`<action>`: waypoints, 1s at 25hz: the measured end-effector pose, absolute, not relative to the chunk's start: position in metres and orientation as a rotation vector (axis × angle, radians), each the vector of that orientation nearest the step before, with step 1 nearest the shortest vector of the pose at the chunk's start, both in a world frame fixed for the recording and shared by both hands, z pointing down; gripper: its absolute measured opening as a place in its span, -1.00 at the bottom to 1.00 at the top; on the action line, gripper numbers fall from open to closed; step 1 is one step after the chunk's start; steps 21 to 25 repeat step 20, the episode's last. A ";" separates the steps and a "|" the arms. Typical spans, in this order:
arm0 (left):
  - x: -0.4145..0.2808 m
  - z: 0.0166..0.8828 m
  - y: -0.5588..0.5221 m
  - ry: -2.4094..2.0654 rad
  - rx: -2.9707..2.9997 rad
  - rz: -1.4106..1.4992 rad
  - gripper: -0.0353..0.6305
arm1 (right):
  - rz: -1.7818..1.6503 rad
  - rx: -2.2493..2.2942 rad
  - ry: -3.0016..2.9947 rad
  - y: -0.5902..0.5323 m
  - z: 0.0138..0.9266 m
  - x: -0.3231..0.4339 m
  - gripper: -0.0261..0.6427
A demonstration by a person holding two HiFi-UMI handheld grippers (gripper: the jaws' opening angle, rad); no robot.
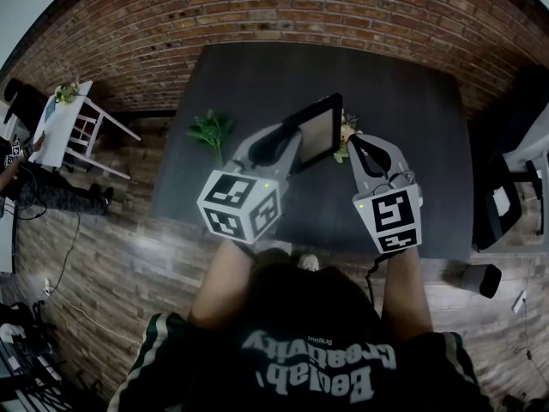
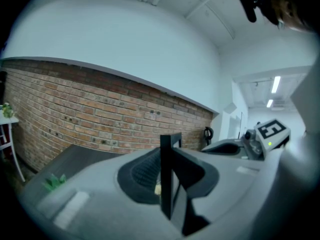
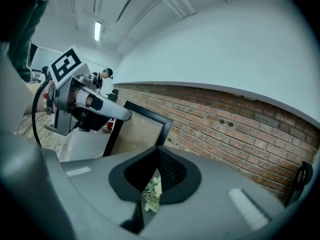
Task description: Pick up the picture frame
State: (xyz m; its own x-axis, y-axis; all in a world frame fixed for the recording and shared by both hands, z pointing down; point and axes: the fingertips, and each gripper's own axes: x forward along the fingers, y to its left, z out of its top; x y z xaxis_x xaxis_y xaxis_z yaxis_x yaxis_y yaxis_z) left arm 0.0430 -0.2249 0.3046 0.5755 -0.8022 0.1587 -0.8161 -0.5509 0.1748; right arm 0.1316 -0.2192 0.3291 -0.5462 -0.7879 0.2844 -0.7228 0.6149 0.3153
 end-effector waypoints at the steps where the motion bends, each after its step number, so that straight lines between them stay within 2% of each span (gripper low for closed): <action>1: 0.042 0.305 -0.225 -1.348 2.577 0.087 -0.67 | -0.225 1.200 -2.445 -0.219 0.330 0.131 -0.90; 25: 0.044 0.304 -0.224 -1.347 2.581 0.087 -0.67 | -0.237 1.180 -2.446 -0.219 0.330 0.129 -0.90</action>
